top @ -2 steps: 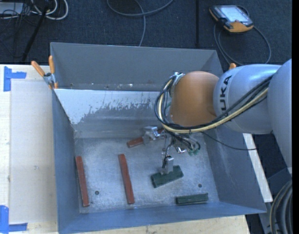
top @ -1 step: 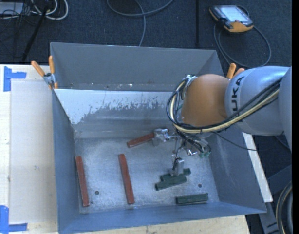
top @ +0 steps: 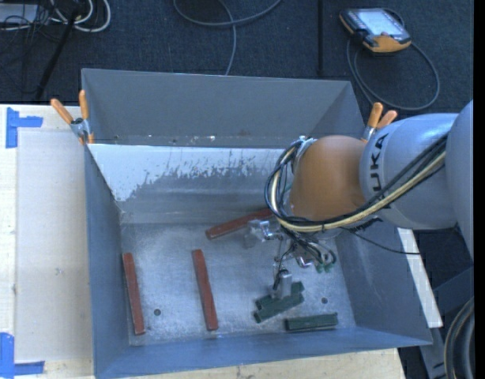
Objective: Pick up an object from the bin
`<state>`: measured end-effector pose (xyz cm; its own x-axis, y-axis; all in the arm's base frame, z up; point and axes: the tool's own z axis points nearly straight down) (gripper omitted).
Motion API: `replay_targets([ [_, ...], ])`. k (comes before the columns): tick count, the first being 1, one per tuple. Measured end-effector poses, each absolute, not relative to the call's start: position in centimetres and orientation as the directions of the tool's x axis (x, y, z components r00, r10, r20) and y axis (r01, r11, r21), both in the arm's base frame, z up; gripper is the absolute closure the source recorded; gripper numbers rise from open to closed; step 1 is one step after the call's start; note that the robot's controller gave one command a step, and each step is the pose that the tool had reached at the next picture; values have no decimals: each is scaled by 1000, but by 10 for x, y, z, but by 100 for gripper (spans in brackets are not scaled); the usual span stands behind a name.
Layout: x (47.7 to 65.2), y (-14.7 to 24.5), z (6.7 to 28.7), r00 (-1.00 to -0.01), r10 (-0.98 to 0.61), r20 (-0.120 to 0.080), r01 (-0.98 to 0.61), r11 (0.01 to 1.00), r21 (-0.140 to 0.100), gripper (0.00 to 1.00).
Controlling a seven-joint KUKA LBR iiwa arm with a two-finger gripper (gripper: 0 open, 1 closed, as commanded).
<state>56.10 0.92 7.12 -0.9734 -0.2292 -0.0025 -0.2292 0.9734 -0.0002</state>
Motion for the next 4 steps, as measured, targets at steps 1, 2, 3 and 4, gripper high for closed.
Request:
replay_targets([
  [1,515,13,73,-963,-269,-4,-269,963,0,0],
  [2,476,-26,72,-969,-248,-1,-248,969,-1,100],
  [3,476,-27,72,-969,-247,-1,-247,969,-1,100],
  [4,499,-16,213,-930,-368,-1,-368,930,1,100],
])
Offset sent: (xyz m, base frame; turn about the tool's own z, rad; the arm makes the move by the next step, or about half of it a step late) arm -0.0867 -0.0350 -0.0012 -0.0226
